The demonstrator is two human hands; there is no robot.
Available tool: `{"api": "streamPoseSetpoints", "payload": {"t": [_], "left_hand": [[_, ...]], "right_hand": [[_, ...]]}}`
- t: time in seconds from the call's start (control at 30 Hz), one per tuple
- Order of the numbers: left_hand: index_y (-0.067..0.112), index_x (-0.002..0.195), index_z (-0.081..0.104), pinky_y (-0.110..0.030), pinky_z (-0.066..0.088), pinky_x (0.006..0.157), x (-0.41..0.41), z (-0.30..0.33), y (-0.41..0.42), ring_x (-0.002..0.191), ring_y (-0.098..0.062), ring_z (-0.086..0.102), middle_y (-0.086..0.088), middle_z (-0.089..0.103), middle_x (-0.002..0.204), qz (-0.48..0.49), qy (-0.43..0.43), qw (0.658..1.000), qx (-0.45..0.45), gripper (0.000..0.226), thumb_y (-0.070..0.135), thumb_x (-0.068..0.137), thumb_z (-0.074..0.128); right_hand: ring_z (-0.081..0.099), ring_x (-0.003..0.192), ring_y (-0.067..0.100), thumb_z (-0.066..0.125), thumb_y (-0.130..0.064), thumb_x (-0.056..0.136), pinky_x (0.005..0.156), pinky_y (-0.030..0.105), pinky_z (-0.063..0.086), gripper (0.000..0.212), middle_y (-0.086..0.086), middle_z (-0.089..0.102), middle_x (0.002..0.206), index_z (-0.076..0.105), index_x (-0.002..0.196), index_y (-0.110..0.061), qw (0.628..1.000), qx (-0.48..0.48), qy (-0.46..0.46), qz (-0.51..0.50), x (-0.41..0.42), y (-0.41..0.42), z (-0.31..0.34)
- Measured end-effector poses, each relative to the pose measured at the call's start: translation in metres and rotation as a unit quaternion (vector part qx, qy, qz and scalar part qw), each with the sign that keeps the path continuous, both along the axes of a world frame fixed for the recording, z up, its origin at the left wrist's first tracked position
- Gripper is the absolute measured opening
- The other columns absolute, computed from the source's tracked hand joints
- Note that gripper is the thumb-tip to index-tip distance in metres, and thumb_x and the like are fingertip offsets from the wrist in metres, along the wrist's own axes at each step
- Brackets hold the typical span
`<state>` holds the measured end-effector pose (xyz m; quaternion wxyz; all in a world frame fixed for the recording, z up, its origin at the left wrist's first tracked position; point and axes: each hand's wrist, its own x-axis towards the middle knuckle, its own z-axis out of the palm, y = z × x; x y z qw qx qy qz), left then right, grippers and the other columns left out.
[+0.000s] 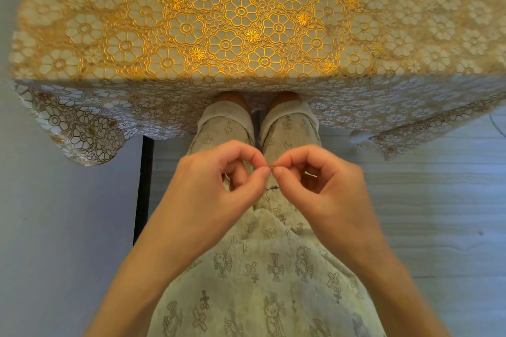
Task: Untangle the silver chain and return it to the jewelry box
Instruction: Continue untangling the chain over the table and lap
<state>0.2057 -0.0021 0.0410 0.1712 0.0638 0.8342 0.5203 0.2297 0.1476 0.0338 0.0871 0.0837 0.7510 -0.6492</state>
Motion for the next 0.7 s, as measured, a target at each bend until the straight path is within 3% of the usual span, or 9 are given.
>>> {"api": "streamPoseSetpoints", "payload": {"t": [0.27, 0.4, 0.57, 0.7], "left_hand": [[0.028, 0.071, 0.062, -0.024, 0.042, 0.054, 0.0003, 0.0018, 0.0024, 0.048, -0.009, 0.047, 0.006, 0.049, 0.048, 0.0, 0.003, 1.0, -0.017, 0.006, 0.027, 0.077, 0.063], [0.028, 0.07, 0.061, -0.017, 0.036, 0.05, 0.0005, 0.0018, 0.0021, 0.047, -0.004, 0.042, 0.008, 0.047, 0.047, 0.01, -0.012, 1.0, 0.003, 0.012, 0.024, 0.08, 0.066], [0.029, 0.074, 0.065, -0.011, 0.032, 0.05, -0.0003, 0.0028, -0.0033, 0.046, -0.004, 0.039, 0.007, 0.039, 0.047, 0.012, -0.03, 0.999, 0.007, 0.02, 0.05, 0.073, 0.068], [0.031, 0.069, 0.065, -0.009, 0.033, 0.053, -0.0004, 0.0035, -0.003, 0.051, -0.002, 0.043, 0.009, 0.045, 0.051, 0.004, -0.003, 1.0, -0.012, 0.019, 0.05, 0.071, 0.061]], "right_hand": [[0.051, 0.059, 0.005, 0.062, -0.018, 0.078, 0.054, 0.013, 0.038, 0.006, -0.005, 0.058, 0.065, 0.066, 0.075, -0.019, 0.994, 0.098, 0.044, 0.024, 0.001, -0.0003, 0.0], [0.047, 0.055, 0.004, 0.061, -0.019, 0.077, 0.053, 0.012, 0.035, 0.006, -0.006, 0.054, 0.061, 0.062, 0.071, -0.022, 0.997, 0.067, 0.02, 0.011, 0.0019, -0.0008, 0.0001], [0.047, 0.055, 0.002, 0.064, -0.015, 0.08, 0.052, 0.014, 0.038, 0.013, -0.008, 0.054, 0.059, 0.062, 0.069, -0.022, 1.0, 0.02, -0.012, -0.016, 0.0008, 0.0034, -0.0012], [0.048, 0.054, 0.002, 0.065, -0.007, 0.082, 0.052, 0.013, 0.038, 0.015, -0.005, 0.055, 0.059, 0.064, 0.071, -0.018, 1.0, 0.009, -0.023, -0.005, 0.001, 0.0034, -0.0015]]}}
